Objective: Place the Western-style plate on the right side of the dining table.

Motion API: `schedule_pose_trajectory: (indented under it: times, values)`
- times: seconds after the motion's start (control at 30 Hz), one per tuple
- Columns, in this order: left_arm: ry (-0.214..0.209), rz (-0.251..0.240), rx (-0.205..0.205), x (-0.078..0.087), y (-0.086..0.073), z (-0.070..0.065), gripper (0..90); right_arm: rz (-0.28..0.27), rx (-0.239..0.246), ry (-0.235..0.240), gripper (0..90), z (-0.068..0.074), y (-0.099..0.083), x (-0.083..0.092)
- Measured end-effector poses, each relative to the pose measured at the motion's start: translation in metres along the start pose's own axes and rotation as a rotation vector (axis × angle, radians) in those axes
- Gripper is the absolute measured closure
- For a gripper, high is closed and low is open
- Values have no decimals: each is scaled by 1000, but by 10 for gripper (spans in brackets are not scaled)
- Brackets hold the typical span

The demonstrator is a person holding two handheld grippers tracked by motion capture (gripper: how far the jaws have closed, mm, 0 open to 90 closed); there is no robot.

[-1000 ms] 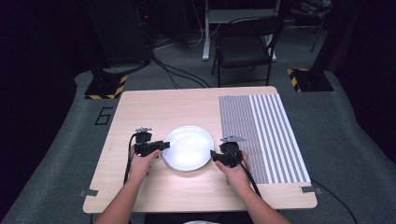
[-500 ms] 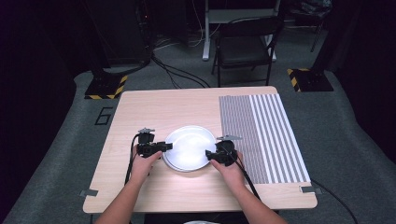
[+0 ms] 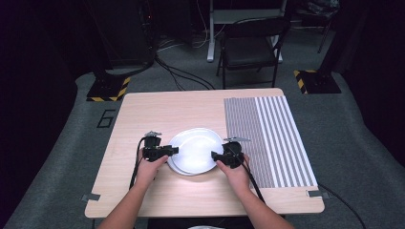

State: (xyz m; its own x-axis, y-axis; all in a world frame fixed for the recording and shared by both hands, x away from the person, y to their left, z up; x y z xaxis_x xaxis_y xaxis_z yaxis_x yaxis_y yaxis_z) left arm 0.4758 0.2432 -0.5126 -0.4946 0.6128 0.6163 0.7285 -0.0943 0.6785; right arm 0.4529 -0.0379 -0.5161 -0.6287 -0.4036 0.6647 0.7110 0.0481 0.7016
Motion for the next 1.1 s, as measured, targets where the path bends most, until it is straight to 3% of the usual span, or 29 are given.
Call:
schedule_pose_trajectory:
  times: [0.67, 1.1]
  values:
    - [-33, 6, -41, -23, -1, -25, 549, 2, 8, -50, 485, -24, 7, 23]
    - [-37, 4, -86, -27, -2, -30, 542, -4, 14, -52, 494, -29, 6, 28]
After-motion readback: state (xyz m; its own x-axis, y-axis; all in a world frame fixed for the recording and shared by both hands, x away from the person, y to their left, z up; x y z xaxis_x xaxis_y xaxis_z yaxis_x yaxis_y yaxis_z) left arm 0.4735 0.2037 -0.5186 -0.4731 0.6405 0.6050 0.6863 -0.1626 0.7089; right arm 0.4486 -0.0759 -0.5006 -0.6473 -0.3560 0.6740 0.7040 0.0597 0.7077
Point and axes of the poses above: each handheld gripper's, and its own axes: x roughly backward along the jaws, y roughly out of its top, z roughly to its left, the point moved 2 cm from there along -x, roughly forward along the jaws, and after that the axes turned 4 degrees about -y, right-handed, at the moved point
